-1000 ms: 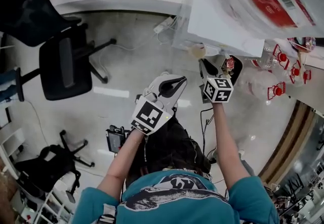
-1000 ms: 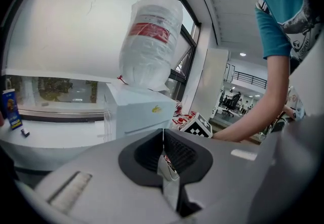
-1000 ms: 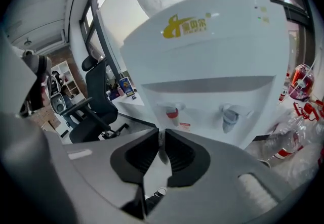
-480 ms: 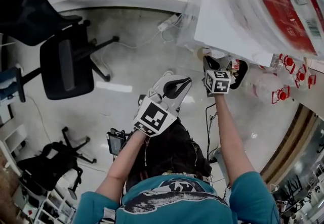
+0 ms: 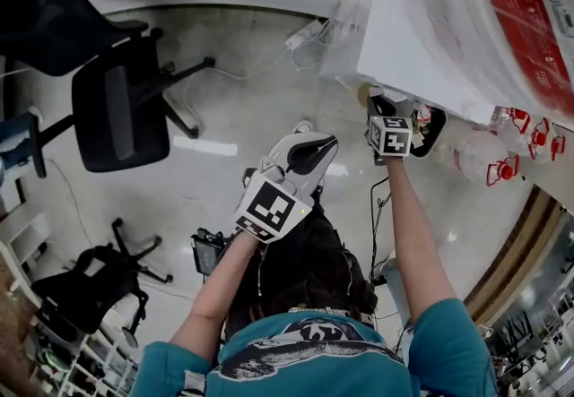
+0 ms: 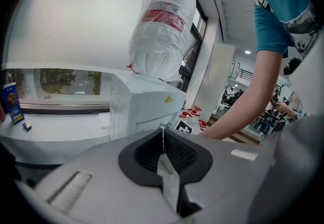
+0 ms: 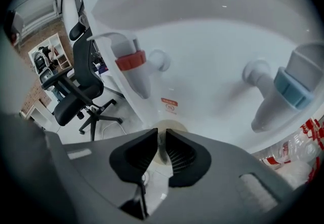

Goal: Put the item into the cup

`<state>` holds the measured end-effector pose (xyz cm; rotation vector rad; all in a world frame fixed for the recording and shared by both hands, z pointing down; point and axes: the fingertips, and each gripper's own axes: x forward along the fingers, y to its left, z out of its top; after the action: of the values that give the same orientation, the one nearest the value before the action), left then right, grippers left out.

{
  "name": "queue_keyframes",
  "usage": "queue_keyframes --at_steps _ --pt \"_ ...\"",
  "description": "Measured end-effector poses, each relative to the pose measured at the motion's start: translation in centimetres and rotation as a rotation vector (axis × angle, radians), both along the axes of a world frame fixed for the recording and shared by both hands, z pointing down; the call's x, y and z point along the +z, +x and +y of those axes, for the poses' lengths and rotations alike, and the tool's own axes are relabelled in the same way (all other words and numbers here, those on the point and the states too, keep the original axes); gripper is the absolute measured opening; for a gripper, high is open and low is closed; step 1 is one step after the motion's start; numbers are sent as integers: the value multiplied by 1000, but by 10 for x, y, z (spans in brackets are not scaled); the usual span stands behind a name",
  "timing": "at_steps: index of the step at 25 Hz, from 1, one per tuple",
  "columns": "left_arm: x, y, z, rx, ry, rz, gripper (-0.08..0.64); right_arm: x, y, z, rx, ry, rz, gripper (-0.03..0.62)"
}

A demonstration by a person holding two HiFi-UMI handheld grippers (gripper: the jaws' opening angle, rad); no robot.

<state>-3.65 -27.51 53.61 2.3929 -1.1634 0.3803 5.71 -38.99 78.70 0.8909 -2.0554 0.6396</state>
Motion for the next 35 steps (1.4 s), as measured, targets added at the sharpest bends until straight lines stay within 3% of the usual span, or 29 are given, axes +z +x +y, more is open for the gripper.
queue_keyframes --at_steps 8,15,23,35 --pt "6 -15 1 -27 -12 -4 14 3 -3 3 -27 -19 -6 130" --pt "7 -16 6 -21 -16 -7 14 -5 -4 6 -15 -17 -20 135" --pt "-3 -15 13 -31 5 -16 15 -42 -15 27 -61 7 -121 111" --pt "-29 -10 35 -55 49 -51 15 -143 -19 71 -98 99 -318 110"
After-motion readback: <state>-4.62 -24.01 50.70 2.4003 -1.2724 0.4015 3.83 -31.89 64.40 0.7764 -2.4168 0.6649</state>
